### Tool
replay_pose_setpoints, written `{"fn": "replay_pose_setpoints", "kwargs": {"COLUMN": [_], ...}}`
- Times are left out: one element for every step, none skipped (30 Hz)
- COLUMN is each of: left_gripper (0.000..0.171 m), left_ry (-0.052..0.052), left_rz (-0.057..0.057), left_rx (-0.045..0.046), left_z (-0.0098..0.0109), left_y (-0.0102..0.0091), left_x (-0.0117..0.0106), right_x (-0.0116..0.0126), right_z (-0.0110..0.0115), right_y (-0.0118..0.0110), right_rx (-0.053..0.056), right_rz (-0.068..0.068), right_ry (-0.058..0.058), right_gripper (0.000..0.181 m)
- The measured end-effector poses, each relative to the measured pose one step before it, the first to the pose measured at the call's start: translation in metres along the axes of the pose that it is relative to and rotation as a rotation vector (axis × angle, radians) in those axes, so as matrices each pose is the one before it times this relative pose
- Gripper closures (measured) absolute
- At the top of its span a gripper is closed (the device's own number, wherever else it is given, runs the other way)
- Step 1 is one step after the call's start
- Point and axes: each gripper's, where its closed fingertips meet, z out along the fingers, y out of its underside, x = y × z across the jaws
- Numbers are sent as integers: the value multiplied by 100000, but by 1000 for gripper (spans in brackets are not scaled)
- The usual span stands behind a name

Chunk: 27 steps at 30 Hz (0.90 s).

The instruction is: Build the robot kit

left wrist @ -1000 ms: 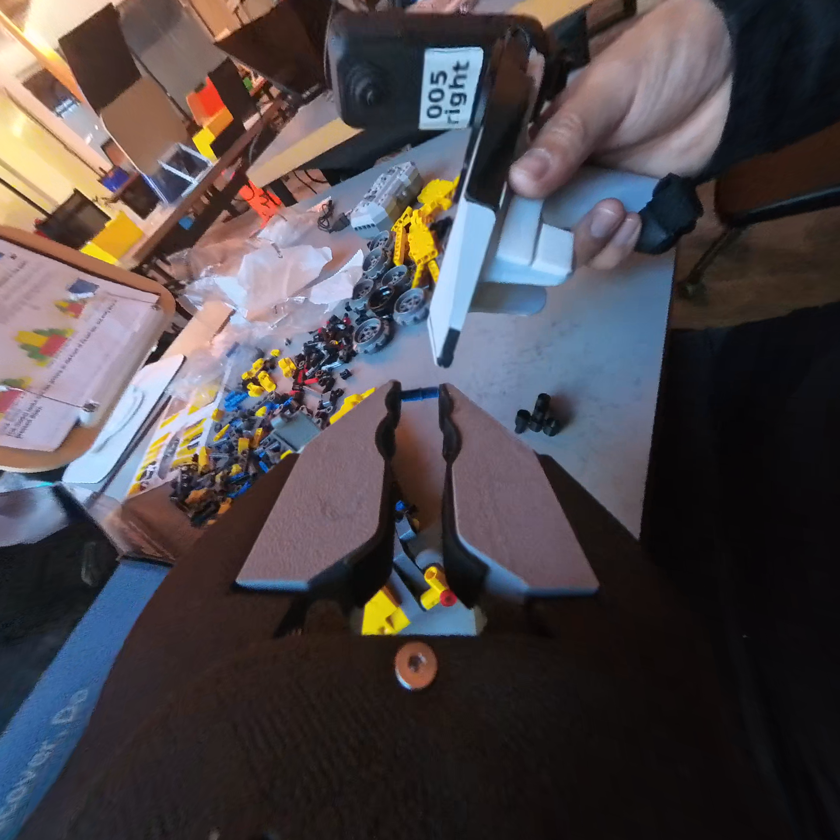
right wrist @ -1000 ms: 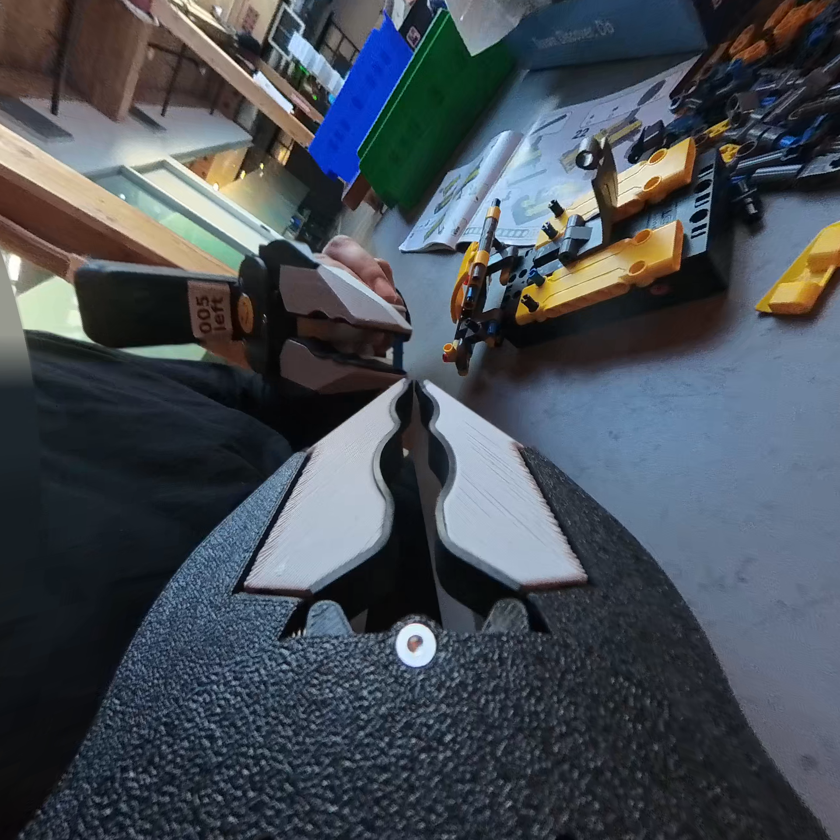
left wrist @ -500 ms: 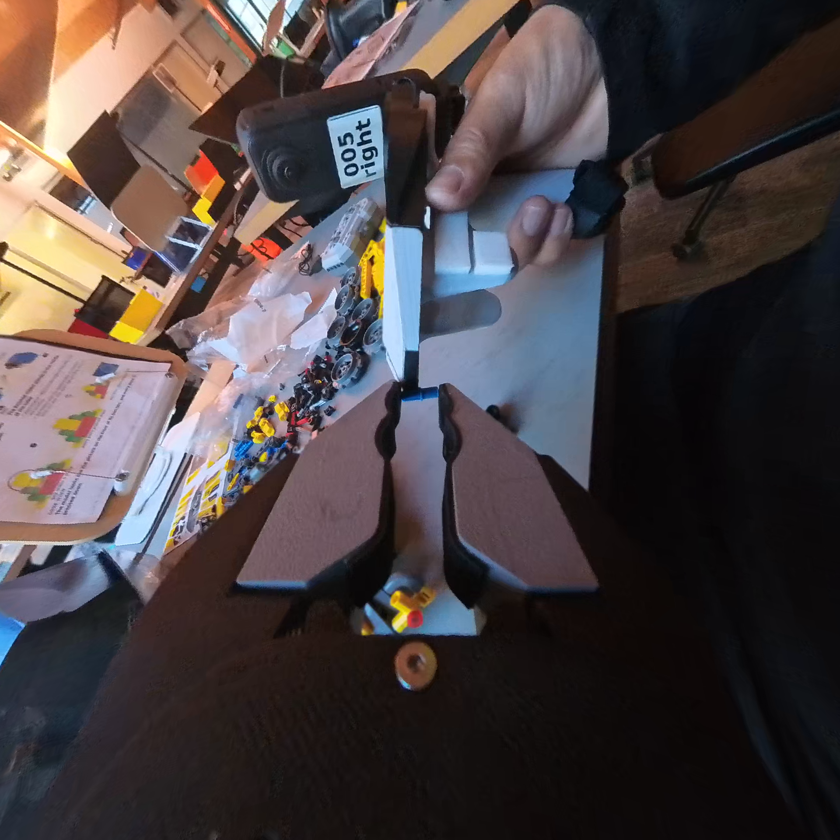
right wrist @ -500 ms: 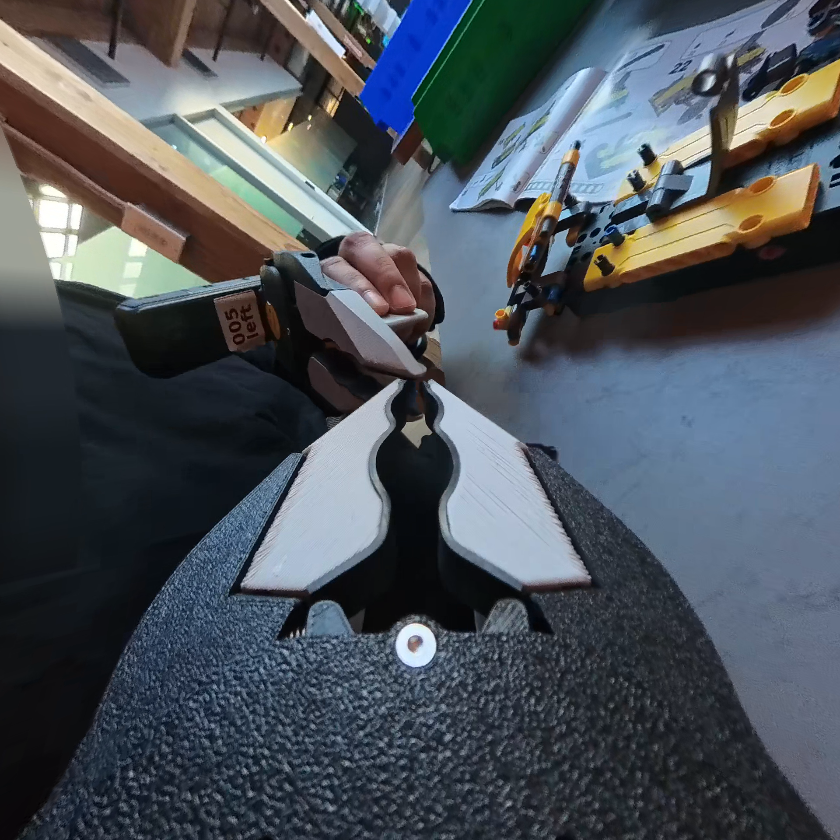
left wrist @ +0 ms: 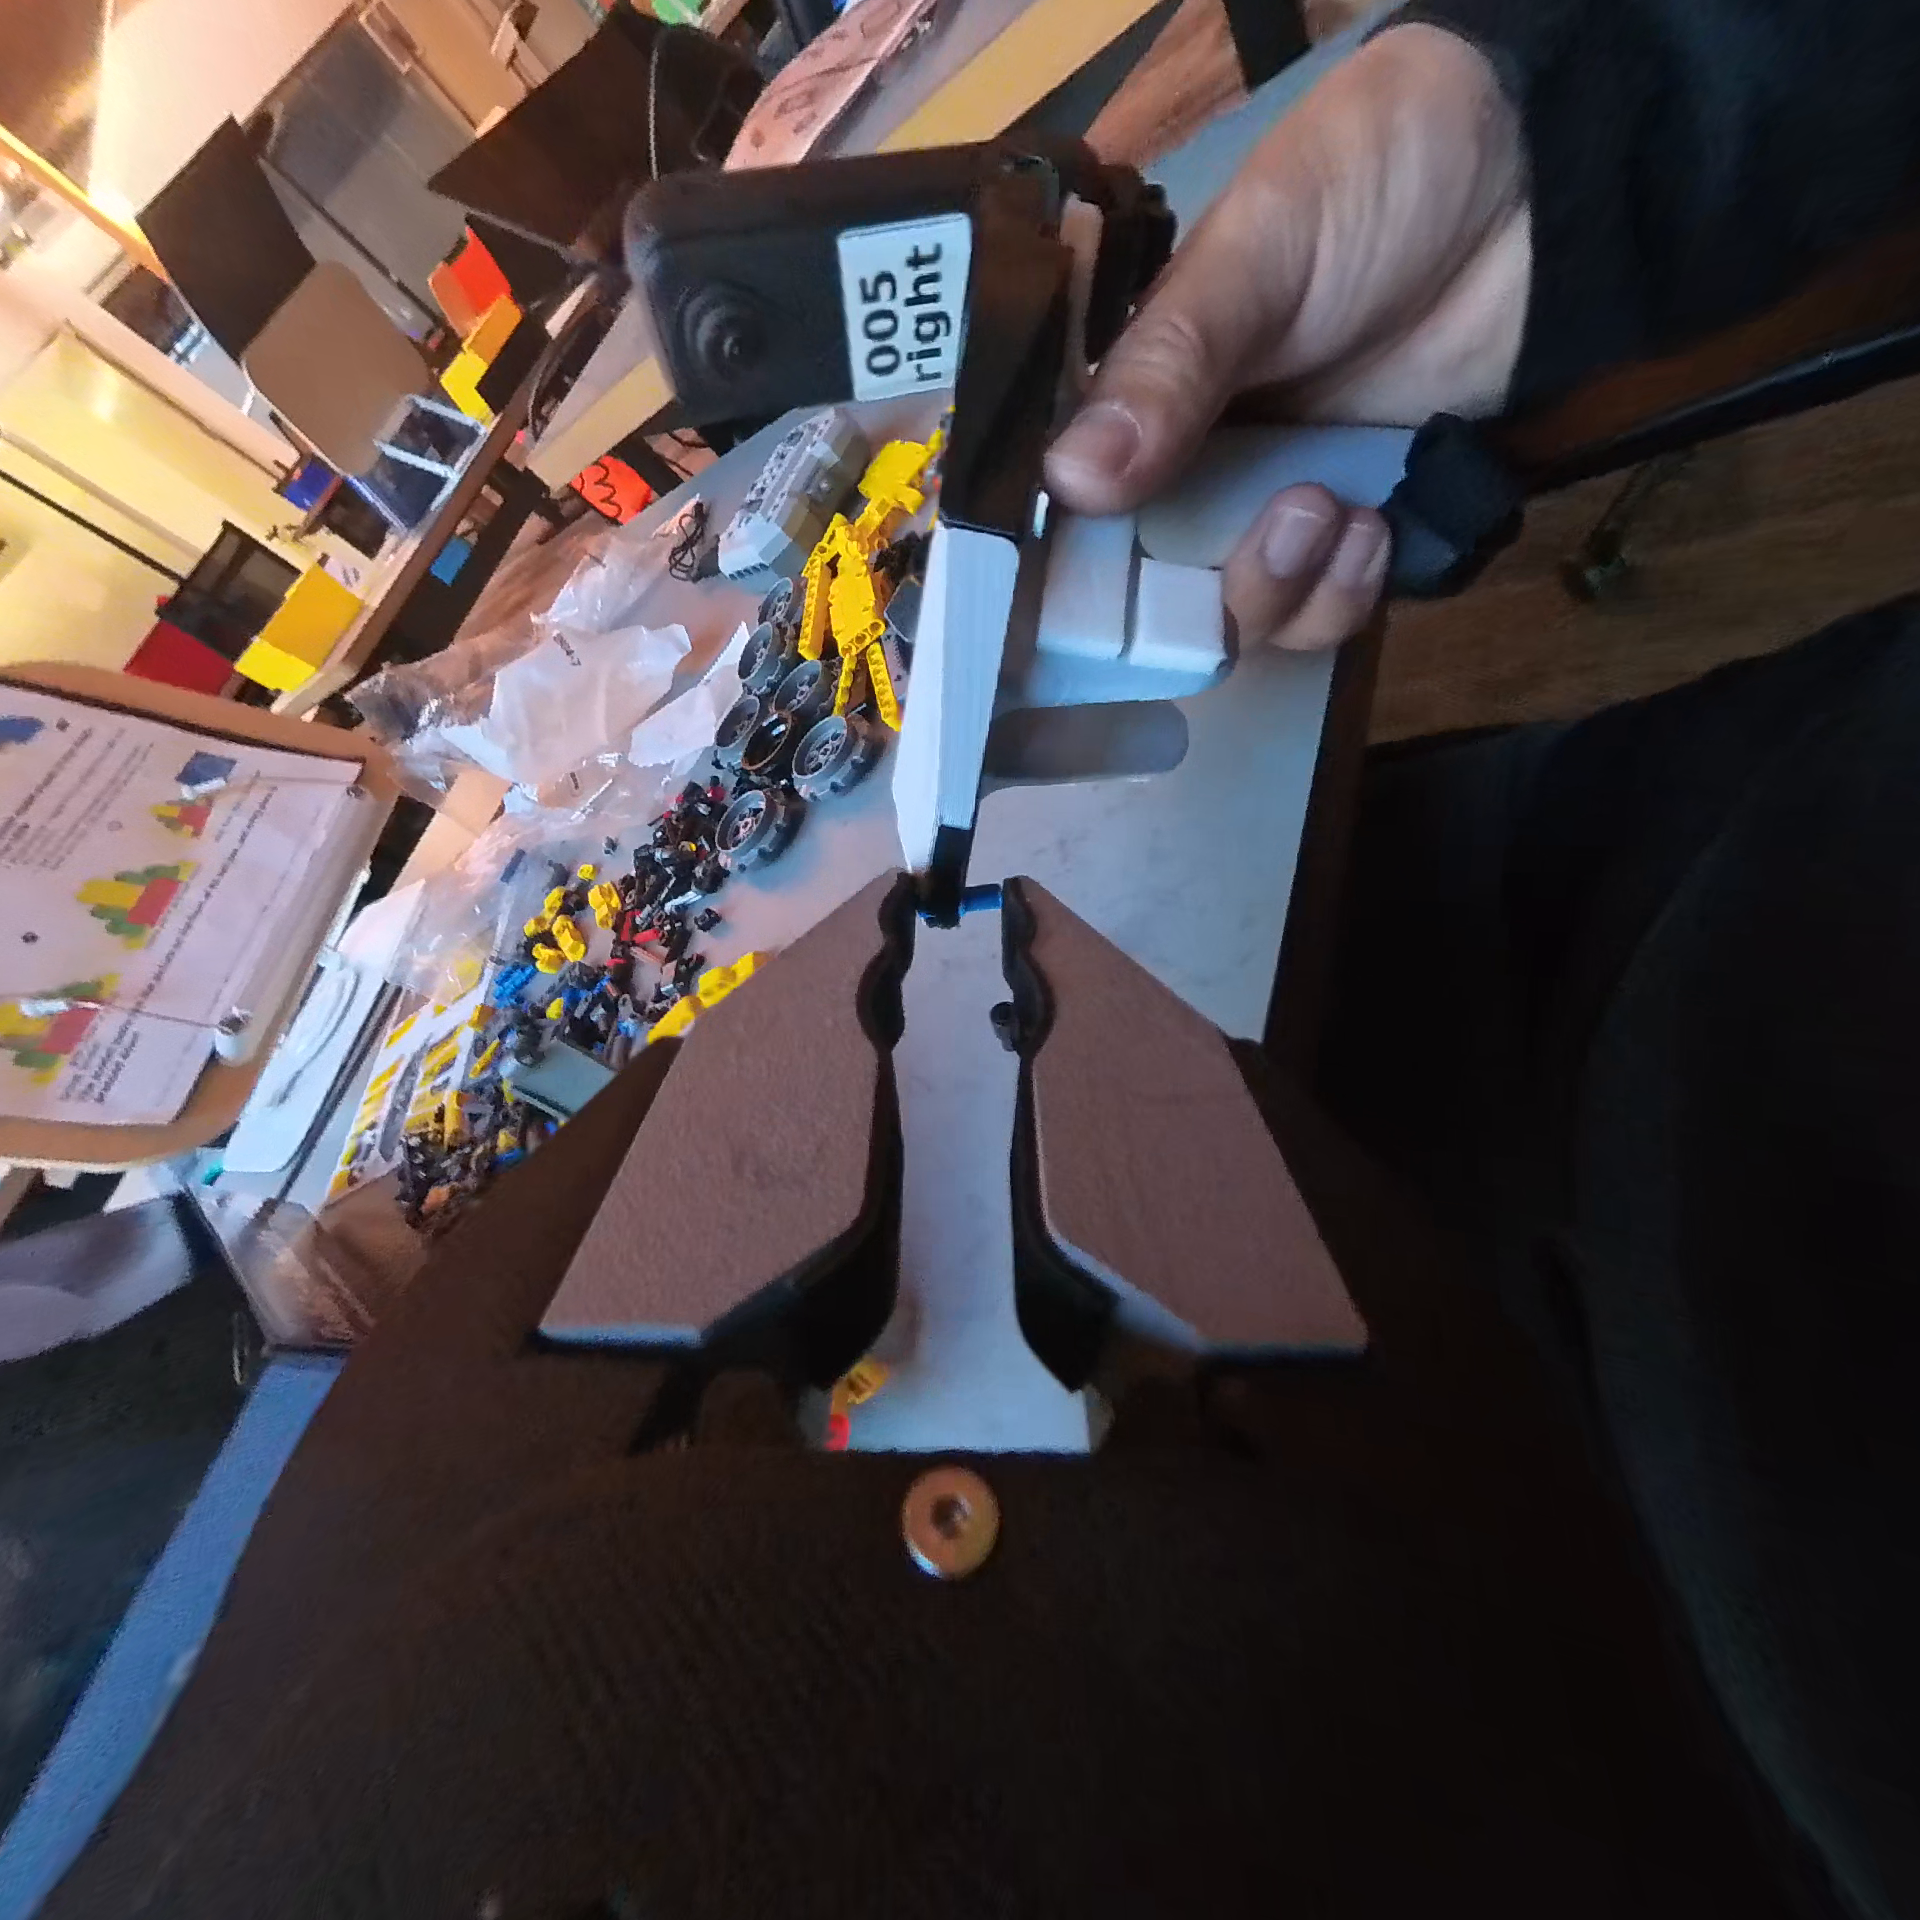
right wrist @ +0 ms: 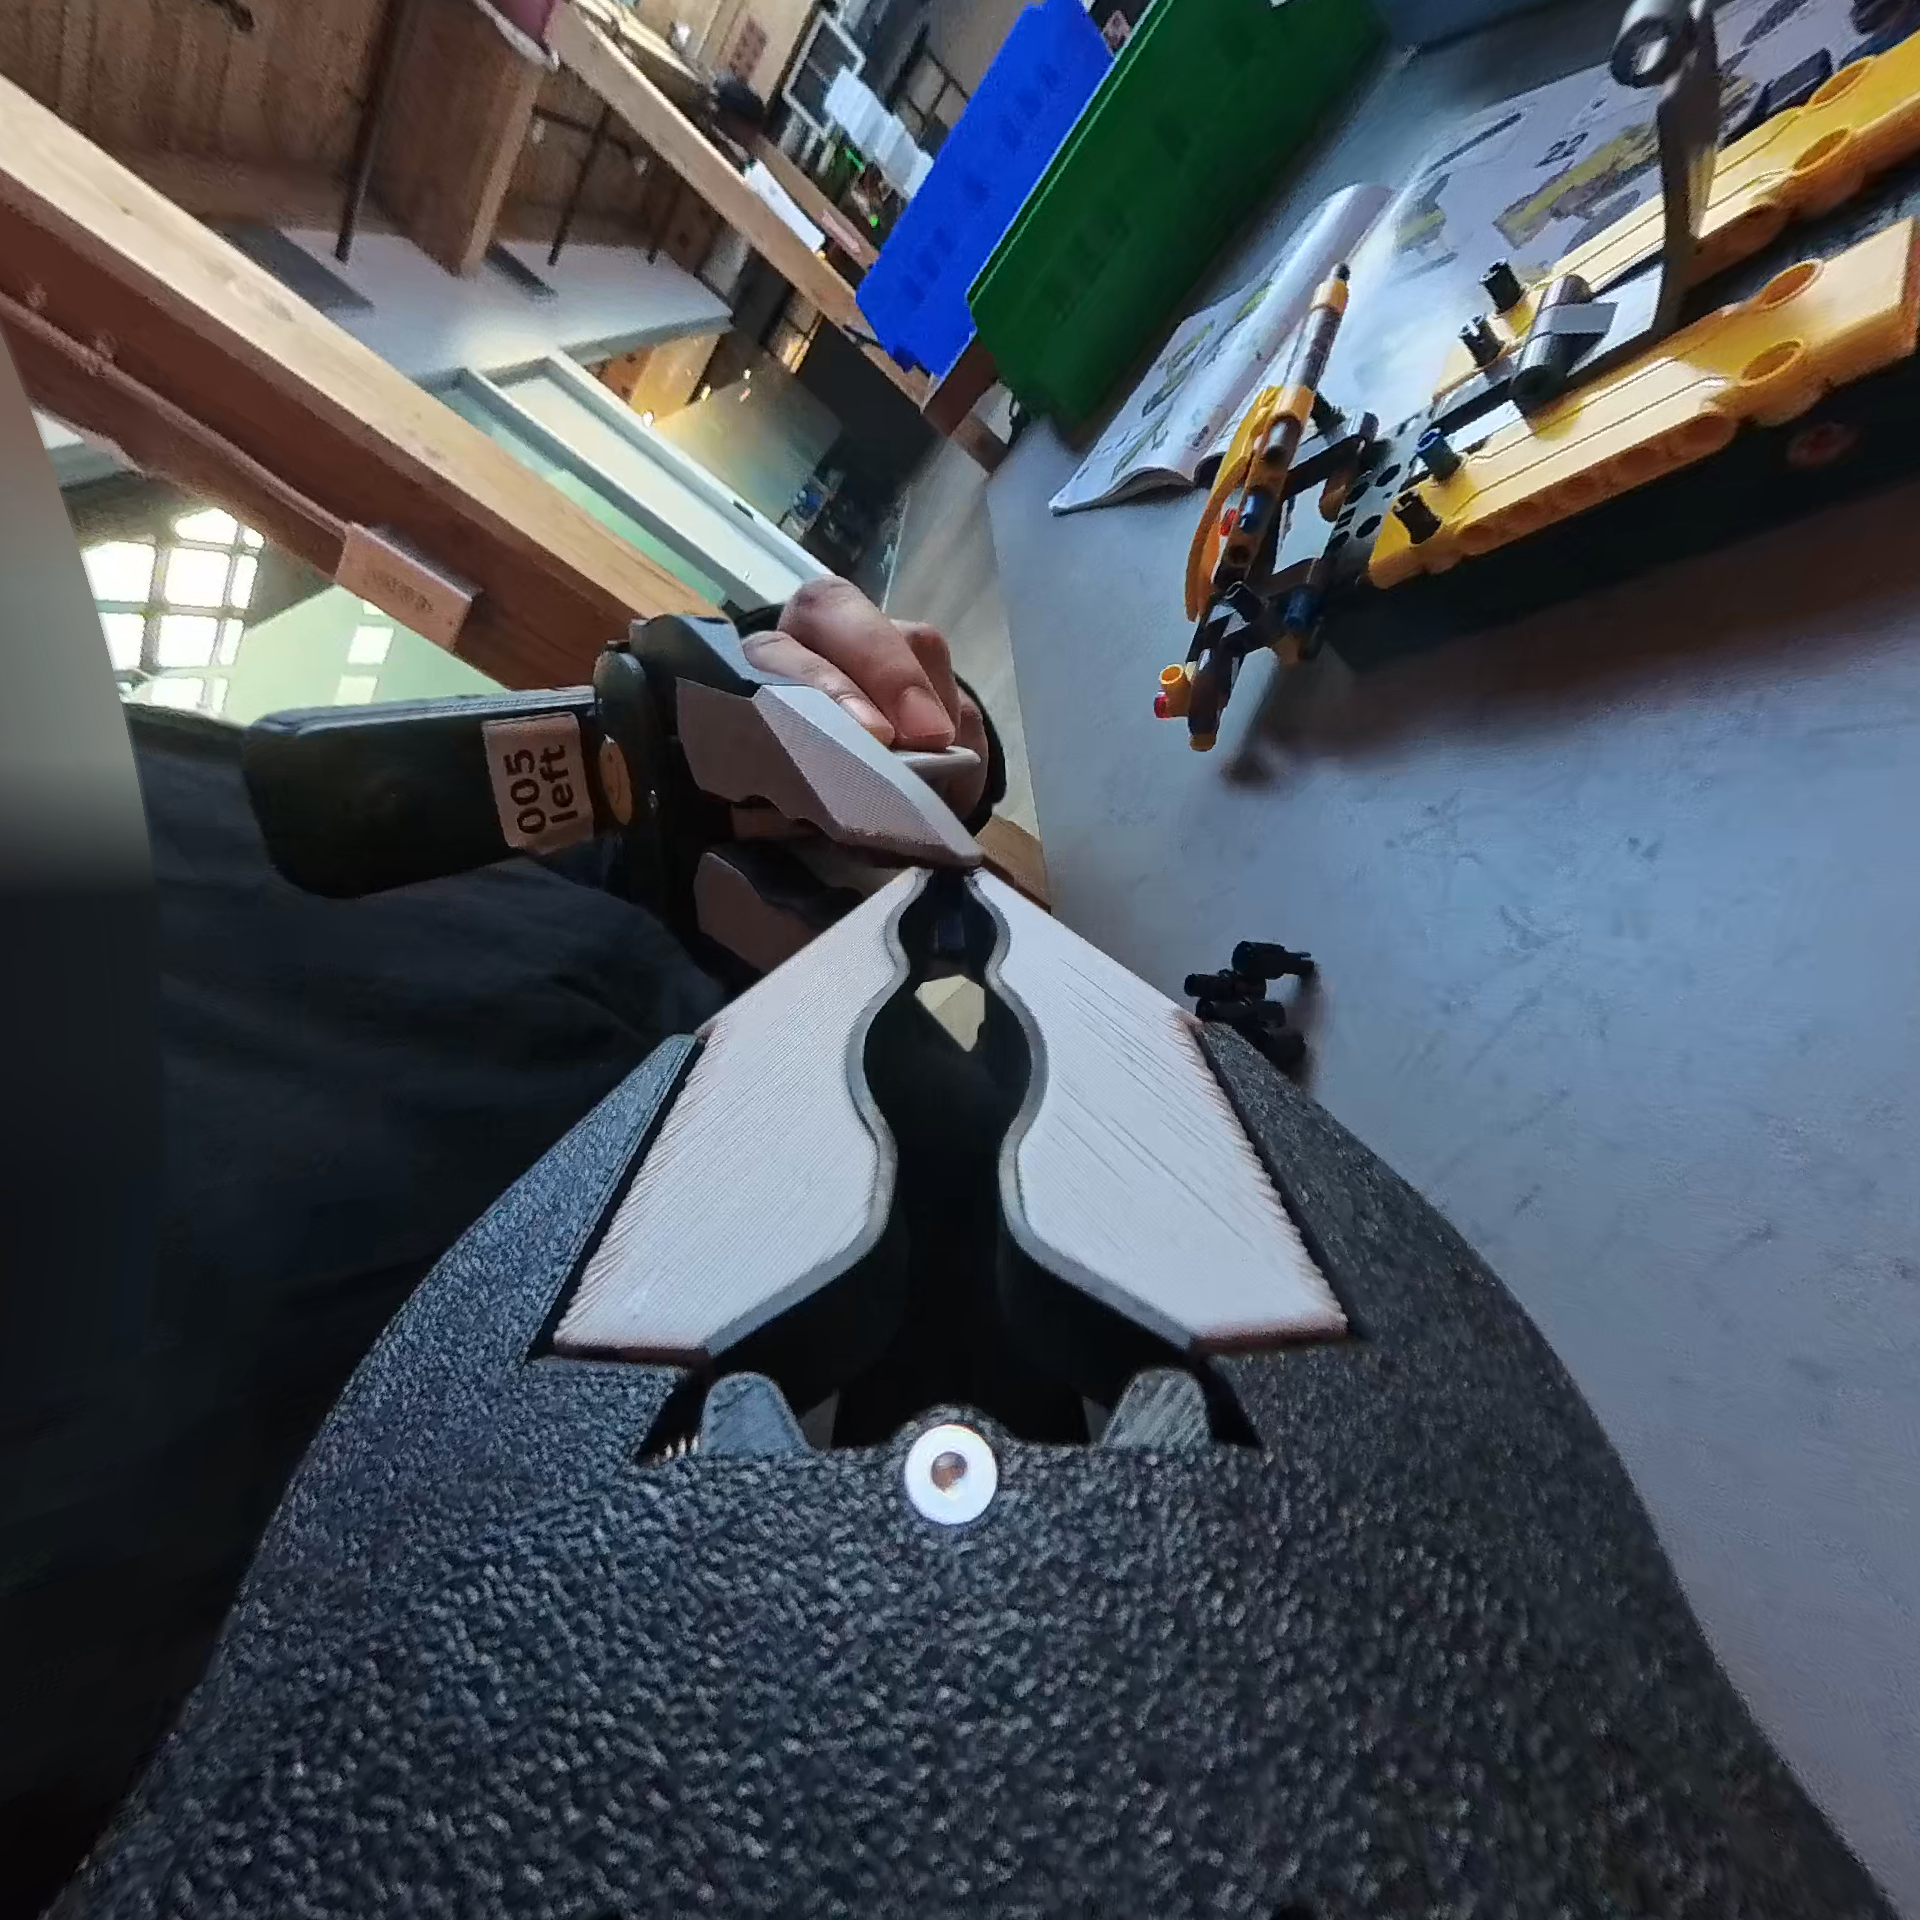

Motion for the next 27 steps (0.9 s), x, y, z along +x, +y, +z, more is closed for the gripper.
{"fn": "replay_pose_setpoints", "kwargs": {"left_gripper": [158,158,158,158,158,158,158,158,158,158,158,158,158,158,158,157,155,153,150,148,145,145,144,144,144,144,144], "left_ry": [-536,-747,-821,-781,-975,-783,-487,-550,-418,-277,-315,-212,-12,129,456,366,170,252,690,320,390,527,238,357,597,59,-727], "left_rz": [-1894,-1568,-1198,-879,-771,-931,-1075,-1061,-922,-808,-767,-794,-1087,-1638,-1919,-2191,-2269,-1941,-1584,-1394,-1190,-1144,-1313,-1413,-1296,-931,-460], "left_rx": [-144,-225,-228,-65,162,-89,-352,-161,-312,-558,-230,1,12,212,638,710,378,-235,-721,-682,-454,-390,-473,-280,-366,-557,-495], "left_z": [81,76,70,47,20,27,38,25,40,59,50,45,44,39,-6,-6,-19,-66,-122,-225,-332,-391,-435,-445,-433,-430,-434], "left_y": [65,79,69,64,35,63,113,79,112,151,106,90,82,59,-10,-14,38,135,232,284,298,333,354,325,300,280,247], "left_x": [-37,-43,-44,-46,-77,-81,-67,-88,-77,-59,-69,-85,-67,-88,-70,-106,-161,-161,-112,-172,-128,-106,-154,-138,-103,-163,-259], "right_x": [112,113,95,52,56,100,99,107,151,138,111,108,129,132,111,123,156,289,525,759,837,734,951,874,625,656,915], "right_z": [-3,1,9,15,32,58,53,61,63,54,58,42,35,14,17,-17,-55,-149,-295,-430,-425,-318,-178,2,147,239,307], "right_y": [-51,-31,-35,-53,-77,-52,-48,-60,-41,-34,-52,-59,-57,-72,-41,-62,-57,-109,-283,-482,-514,-508,-344,-149,-32,53,170], "right_rx": [477,416,357,471,484,168,12,-39,-331,-314,-182,-44,111,177,34,39,-306,-458,16,619,395,62,-952,-1900,-2582,-2886,-3576], "right_rz": [268,351,165,47,220,406,196,-107,-109,-234,-99,99,249,432,389,-2,-474,-1165,-2153,-3060,-3123,-2587,-2517,-2016,-1862,-2539,-3313], "right_ry": [447,477,376,180,180,327,300,388,686,679,462,402,466,434,341,542,831,1573,3023,4563,4821,3563,4984,4839,3463,3574,5233], "right_gripper": [177,177,177,177,177,177,177,177,177,177,177,177,177,177,177,177,177,177,177,177,178,178,177,178,178,178,178]}}
